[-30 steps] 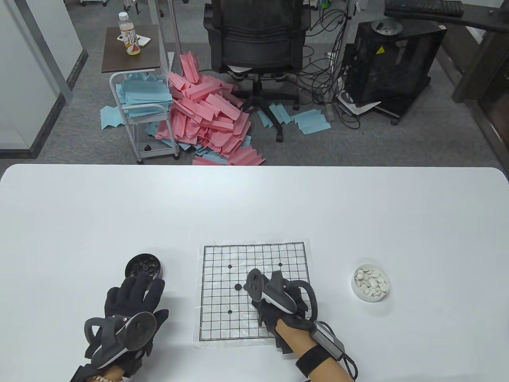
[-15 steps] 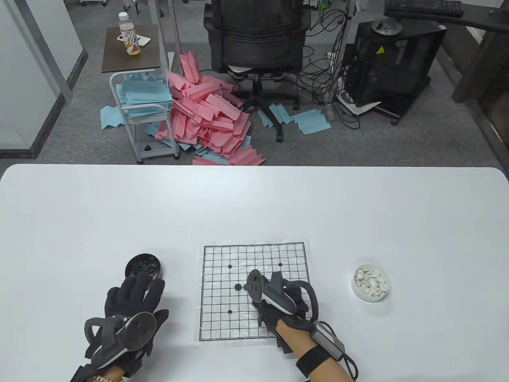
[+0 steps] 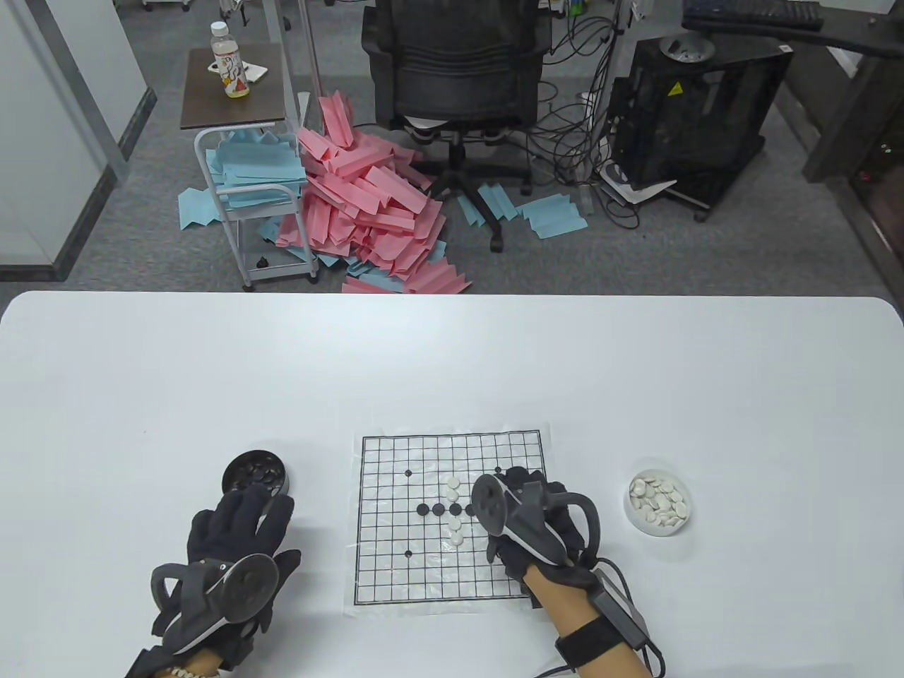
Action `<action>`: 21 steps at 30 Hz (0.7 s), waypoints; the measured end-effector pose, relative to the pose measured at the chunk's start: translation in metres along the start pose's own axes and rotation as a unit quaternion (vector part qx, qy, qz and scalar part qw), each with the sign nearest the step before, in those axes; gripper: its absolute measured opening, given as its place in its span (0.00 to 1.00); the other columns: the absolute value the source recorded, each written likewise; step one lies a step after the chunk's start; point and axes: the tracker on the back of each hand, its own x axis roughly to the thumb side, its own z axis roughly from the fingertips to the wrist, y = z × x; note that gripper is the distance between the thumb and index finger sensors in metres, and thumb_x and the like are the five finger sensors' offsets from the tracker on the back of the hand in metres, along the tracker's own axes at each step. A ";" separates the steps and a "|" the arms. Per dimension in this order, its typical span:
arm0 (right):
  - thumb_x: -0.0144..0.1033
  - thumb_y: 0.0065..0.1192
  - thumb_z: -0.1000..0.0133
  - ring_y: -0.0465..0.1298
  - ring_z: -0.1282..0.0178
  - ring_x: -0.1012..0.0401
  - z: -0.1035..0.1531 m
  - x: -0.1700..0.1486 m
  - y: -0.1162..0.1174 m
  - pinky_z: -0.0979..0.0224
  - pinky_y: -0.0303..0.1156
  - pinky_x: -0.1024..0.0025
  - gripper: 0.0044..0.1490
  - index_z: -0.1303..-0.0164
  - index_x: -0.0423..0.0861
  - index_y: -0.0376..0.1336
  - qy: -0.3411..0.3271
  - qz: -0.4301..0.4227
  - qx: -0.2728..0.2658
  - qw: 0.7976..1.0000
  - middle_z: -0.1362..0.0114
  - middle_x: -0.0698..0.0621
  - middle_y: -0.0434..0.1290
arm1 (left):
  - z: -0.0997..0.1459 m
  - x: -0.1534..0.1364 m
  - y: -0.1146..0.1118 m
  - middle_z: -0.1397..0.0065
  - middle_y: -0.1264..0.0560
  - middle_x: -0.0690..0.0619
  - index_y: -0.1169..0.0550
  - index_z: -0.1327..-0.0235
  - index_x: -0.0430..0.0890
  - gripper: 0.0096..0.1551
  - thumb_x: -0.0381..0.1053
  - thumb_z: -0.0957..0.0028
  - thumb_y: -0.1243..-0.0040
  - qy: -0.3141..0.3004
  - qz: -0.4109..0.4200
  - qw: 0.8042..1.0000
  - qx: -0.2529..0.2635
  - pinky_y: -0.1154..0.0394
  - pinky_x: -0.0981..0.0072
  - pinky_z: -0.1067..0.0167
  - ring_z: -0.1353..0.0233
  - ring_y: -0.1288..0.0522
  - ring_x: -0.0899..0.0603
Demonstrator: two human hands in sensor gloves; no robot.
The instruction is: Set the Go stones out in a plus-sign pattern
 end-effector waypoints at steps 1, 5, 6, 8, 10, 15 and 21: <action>0.54 0.71 0.53 0.80 0.42 0.60 0.002 -0.005 -0.004 0.34 0.75 0.56 0.33 0.36 0.57 0.69 -0.002 0.001 -0.012 1.000 0.30 0.52 0.75 | 0.000 0.000 0.000 0.14 0.38 0.43 0.35 0.23 0.55 0.46 0.64 0.57 0.37 0.000 0.000 1.000 0.000 0.41 0.27 0.28 0.17 0.36 0.29; 0.57 0.69 0.53 0.75 0.28 0.56 0.014 -0.032 -0.018 0.25 0.69 0.48 0.42 0.27 0.57 0.63 0.004 0.016 -0.049 0.999 0.20 0.50 0.67 | 0.000 0.001 0.000 0.14 0.38 0.43 0.35 0.23 0.55 0.46 0.64 0.57 0.37 -0.001 0.001 1.000 0.000 0.41 0.27 0.28 0.17 0.36 0.29; 0.58 0.69 0.53 0.73 0.24 0.54 0.017 -0.039 -0.019 0.22 0.66 0.45 0.45 0.24 0.57 0.60 0.007 0.014 -0.052 0.999 0.18 0.50 0.64 | 0.000 0.002 0.000 0.14 0.38 0.42 0.35 0.23 0.55 0.46 0.64 0.57 0.37 -0.001 0.001 1.000 0.001 0.41 0.27 0.28 0.17 0.37 0.29; 0.59 0.68 0.53 0.69 0.19 0.53 0.023 -0.052 -0.018 0.20 0.63 0.41 0.48 0.22 0.57 0.57 0.020 0.005 -0.051 0.999 0.15 0.49 0.59 | 0.000 0.002 -0.001 0.14 0.38 0.42 0.35 0.23 0.55 0.46 0.65 0.57 0.37 -0.002 0.003 1.000 0.000 0.41 0.27 0.28 0.17 0.37 0.29; 0.62 0.66 0.53 0.63 0.15 0.50 0.029 -0.064 -0.013 0.18 0.59 0.38 0.52 0.19 0.58 0.53 0.027 -0.014 -0.033 0.999 0.13 0.48 0.54 | 0.000 0.004 -0.001 0.14 0.38 0.42 0.35 0.23 0.55 0.46 0.65 0.57 0.37 -0.003 0.003 1.000 -0.001 0.41 0.27 0.28 0.17 0.37 0.29; 0.65 0.64 0.53 0.52 0.10 0.45 0.035 -0.078 0.006 0.17 0.50 0.32 0.57 0.16 0.59 0.46 0.014 -0.048 -0.014 0.999 0.10 0.48 0.45 | 0.000 0.007 -0.003 0.14 0.38 0.42 0.36 0.22 0.55 0.47 0.65 0.57 0.38 -0.007 0.006 1.000 -0.004 0.41 0.27 0.28 0.17 0.37 0.29; 0.65 0.63 0.53 0.51 0.09 0.44 0.037 -0.073 0.008 0.17 0.47 0.30 0.56 0.17 0.60 0.46 -0.001 -0.047 -0.015 0.999 0.10 0.49 0.46 | 0.000 0.007 -0.003 0.14 0.39 0.42 0.36 0.22 0.55 0.47 0.66 0.57 0.38 -0.010 0.003 1.000 -0.002 0.41 0.27 0.28 0.17 0.37 0.29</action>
